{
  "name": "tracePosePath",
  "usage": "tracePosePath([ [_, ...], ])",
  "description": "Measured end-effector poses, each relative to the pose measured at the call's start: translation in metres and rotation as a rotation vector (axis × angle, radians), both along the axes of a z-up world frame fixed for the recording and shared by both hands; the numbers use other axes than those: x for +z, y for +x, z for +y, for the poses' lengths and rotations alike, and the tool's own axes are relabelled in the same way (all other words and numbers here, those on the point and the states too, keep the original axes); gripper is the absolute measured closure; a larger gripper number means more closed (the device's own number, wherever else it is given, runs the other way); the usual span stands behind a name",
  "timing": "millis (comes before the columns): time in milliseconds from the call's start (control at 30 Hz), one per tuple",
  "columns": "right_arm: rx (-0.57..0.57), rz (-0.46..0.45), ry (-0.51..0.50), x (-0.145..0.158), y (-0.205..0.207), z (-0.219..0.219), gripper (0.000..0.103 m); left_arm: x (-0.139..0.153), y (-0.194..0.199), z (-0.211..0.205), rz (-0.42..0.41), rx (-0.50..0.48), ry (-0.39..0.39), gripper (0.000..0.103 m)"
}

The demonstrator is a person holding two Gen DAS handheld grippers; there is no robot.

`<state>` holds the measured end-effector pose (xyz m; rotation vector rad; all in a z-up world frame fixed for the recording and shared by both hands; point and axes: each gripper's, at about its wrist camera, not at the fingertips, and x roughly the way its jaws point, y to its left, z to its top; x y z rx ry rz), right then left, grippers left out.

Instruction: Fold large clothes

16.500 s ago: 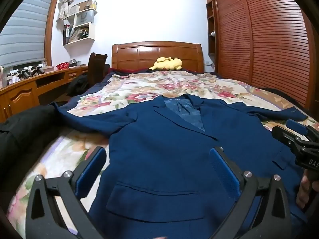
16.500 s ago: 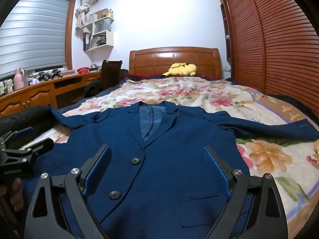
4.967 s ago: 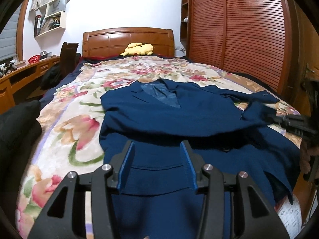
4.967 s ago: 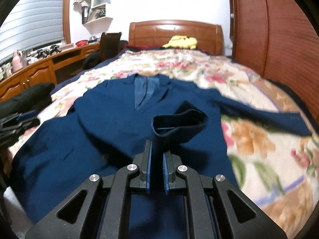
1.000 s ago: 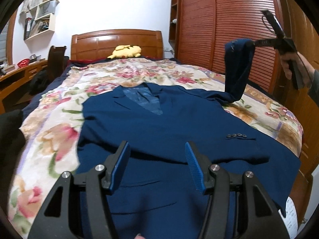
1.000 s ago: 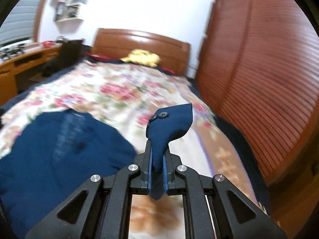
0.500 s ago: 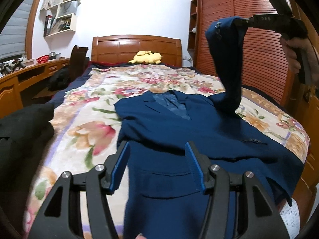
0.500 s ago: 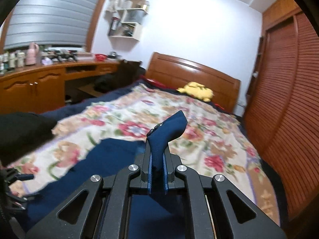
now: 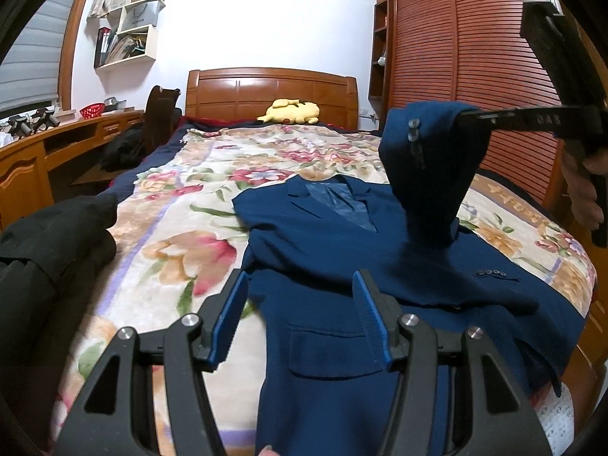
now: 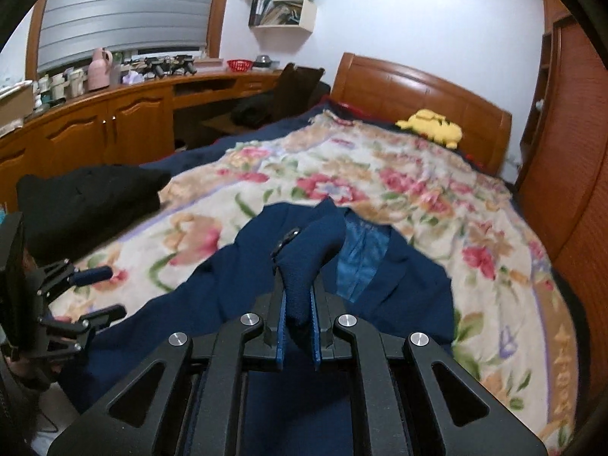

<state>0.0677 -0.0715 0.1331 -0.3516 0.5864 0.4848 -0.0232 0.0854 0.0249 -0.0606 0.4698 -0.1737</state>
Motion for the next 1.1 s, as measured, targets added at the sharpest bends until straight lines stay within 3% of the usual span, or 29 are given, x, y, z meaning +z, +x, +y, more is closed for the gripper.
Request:
tracePosePath([
  [33,0.006,0.011,0.0,-0.001,-0.002,0.001,0.086,0.0,0.001,-0.001,0.001,0.001,0.001,0.047],
  [100,0.024,0.012,0.008,-0.001,-0.007,0.0,0.068,-0.001,0.001,0.0,0.003,0.001,0.003,0.047],
  [200,0.038,0.008,0.038,0.004,-0.016,-0.005,0.058,-0.001,0.003,0.001,0.005,0.004,0.002,0.047],
  [333,0.023,-0.002,0.007,-0.001,-0.02,-0.014,0.057,-0.003,0.004,-0.001,0.01,0.001,0.004,0.047],
  [500,-0.043,0.038,-0.014,-0.029,-0.015,-0.041,0.057,-0.006,0.007,-0.005,0.022,-0.008,0.014,0.047],
  [900,-0.176,0.236,0.028,-0.139,-0.009,-0.102,0.057,-0.018,0.04,-0.006,0.128,-0.023,-0.002,0.047],
  [1033,-0.175,0.277,0.032,-0.16,-0.009,-0.112,0.057,-0.017,0.054,-0.004,0.16,-0.015,0.037,0.047],
  [1100,-0.17,0.277,0.05,-0.163,-0.01,-0.115,0.057,-0.017,0.064,-0.005,0.181,-0.006,0.092,0.047],
])
